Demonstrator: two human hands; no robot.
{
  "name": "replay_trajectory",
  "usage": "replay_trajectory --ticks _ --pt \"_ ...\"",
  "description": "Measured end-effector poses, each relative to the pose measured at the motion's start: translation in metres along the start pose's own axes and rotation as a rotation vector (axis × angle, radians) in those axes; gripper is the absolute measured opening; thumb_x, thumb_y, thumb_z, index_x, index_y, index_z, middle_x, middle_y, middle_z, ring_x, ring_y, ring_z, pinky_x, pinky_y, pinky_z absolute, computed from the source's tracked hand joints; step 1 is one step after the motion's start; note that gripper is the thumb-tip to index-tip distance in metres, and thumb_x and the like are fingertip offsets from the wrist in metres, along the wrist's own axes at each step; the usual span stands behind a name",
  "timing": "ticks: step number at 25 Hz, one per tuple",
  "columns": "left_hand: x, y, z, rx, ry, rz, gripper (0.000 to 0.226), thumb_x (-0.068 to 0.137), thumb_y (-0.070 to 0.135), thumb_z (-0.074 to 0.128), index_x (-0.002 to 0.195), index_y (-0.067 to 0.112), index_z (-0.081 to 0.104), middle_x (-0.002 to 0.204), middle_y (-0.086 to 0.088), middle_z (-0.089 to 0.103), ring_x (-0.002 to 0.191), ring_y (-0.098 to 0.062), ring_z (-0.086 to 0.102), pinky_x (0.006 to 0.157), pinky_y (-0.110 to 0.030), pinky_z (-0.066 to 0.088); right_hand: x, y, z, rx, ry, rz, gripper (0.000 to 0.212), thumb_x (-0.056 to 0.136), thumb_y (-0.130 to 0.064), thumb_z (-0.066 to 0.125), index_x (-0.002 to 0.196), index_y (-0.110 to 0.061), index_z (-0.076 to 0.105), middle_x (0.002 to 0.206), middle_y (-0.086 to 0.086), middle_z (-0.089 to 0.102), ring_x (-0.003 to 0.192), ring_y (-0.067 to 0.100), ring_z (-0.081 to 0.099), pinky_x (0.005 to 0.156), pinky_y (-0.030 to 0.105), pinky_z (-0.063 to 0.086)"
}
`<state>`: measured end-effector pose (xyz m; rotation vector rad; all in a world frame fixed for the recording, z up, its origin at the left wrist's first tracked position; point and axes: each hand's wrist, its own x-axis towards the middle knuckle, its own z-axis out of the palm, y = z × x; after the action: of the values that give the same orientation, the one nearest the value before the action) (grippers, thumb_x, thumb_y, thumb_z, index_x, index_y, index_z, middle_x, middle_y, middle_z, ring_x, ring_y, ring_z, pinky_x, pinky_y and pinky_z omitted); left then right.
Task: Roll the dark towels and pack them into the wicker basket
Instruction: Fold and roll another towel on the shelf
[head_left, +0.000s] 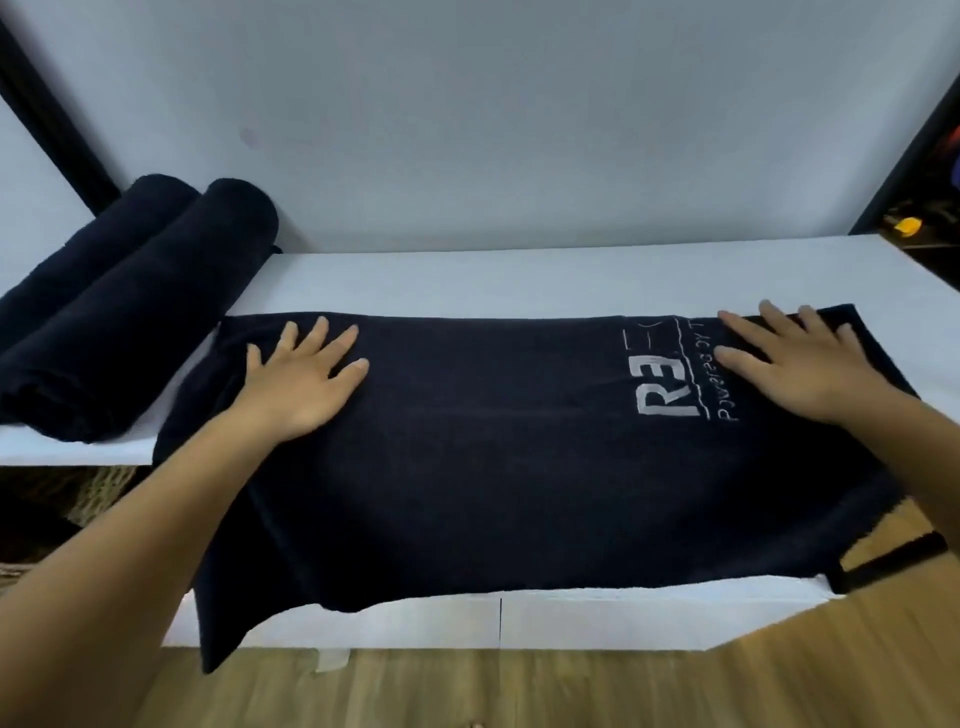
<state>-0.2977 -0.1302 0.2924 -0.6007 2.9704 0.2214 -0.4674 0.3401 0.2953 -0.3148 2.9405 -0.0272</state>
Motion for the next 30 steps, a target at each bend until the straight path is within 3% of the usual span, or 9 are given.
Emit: replay_trajectory --ticks 5,12,16,18,20,22,25,27,30 --pt "0.076 0.021 -0.003 0.053 -0.018 -0.052 0.062 0.095 0.067 0.015 0.154 0.047 0.007 0.165 0.009 -0.003 0.152 -0.027 -0.008 0.116 -0.064 -0.006 0.09 0.011 -0.013 -0.057 0.02 -0.053 0.069 0.086 -0.082 0.013 0.15 -0.056 0.006 0.166 -0.005 0.004 0.151 0.03 0.003 0.118 0.057 0.003" --pt "0.146 0.041 -0.013 0.045 -0.016 -0.052 0.064 0.094 0.069 0.016 0.154 0.047 0.008 0.166 0.008 -0.001 0.152 -0.027 -0.008 0.117 -0.063 -0.006 0.152 0.014 -0.025 0.009 0.119 -0.067 0.064 0.092 -0.072 0.033 0.15 -0.045 0.029 0.163 0.001 0.022 0.149 0.028 0.017 0.118 0.055 0.013" --pt "0.167 0.044 -0.012 0.035 0.004 -0.038 0.064 0.095 0.068 0.015 0.154 0.046 0.007 0.165 0.008 -0.002 0.152 -0.026 -0.01 0.117 -0.062 -0.008 0.159 0.013 -0.029 0.289 0.454 0.049 0.05 0.09 -0.053 0.057 0.132 -0.026 0.056 0.146 0.009 0.041 0.136 0.027 0.039 0.113 0.042 0.032" --pt "0.171 0.044 -0.008 0.039 0.004 -0.041 0.064 0.095 0.068 0.014 0.154 0.046 0.006 0.165 0.008 -0.003 0.152 -0.026 -0.011 0.116 -0.062 -0.008 0.16 0.011 -0.029 0.15 0.602 0.097 0.033 0.091 -0.043 0.058 0.107 -0.015 0.064 0.12 0.014 0.054 0.116 0.033 0.049 0.098 0.044 0.041" --pt "0.174 0.047 -0.008 0.022 0.012 -0.042 0.064 0.094 0.068 0.013 0.154 0.045 0.006 0.166 0.007 -0.003 0.151 -0.026 -0.011 0.116 -0.062 -0.009 0.16 -0.001 -0.035 0.032 0.556 0.126 0.031 0.095 -0.038 0.051 0.092 -0.011 0.065 0.101 0.015 0.06 0.1 0.037 0.053 0.083 0.042 0.044" --pt "0.169 0.048 -0.015 -0.015 0.011 0.023 0.065 0.095 0.067 0.015 0.155 0.041 0.012 0.166 0.004 0.0 0.152 -0.027 -0.008 0.117 -0.062 -0.009 0.152 -0.013 -0.039 0.021 0.483 0.154 0.033 0.099 -0.034 0.046 0.102 -0.01 0.067 0.104 0.017 0.062 0.102 0.039 0.055 0.082 0.043 0.047" --pt "0.133 0.018 -0.025 -0.051 0.025 0.116 0.064 0.098 0.062 0.021 0.155 0.033 0.022 0.165 0.0 0.01 0.152 -0.025 0.0 0.118 -0.058 -0.008 0.114 -0.007 -0.035 0.194 0.343 0.032 0.038 0.099 -0.042 0.05 0.128 -0.02 0.062 0.135 0.009 0.059 0.128 0.032 0.05 0.105 0.041 0.037" --pt "0.105 -0.011 -0.022 0.04 0.01 0.125 0.064 0.097 0.065 0.016 0.155 0.038 0.016 0.166 0.002 0.005 0.152 -0.022 -0.003 0.118 -0.055 -0.008 0.085 0.015 -0.02 0.162 0.186 -0.063 0.053 0.097 -0.055 0.043 0.145 -0.033 0.046 0.155 -0.003 0.038 0.146 0.022 0.028 0.117 0.046 0.02" --pt "0.095 -0.028 -0.016 0.09 -0.043 0.141 0.065 0.095 0.068 0.013 0.154 0.044 0.005 0.165 0.004 -0.006 0.152 -0.017 -0.009 0.121 -0.051 -0.007 0.088 0.05 -0.006 0.112 0.1 -0.074 0.067 0.09 -0.073 0.032 0.15 -0.044 0.028 0.156 -0.016 0.019 0.15 0.017 0.011 0.118 0.052 0.009"
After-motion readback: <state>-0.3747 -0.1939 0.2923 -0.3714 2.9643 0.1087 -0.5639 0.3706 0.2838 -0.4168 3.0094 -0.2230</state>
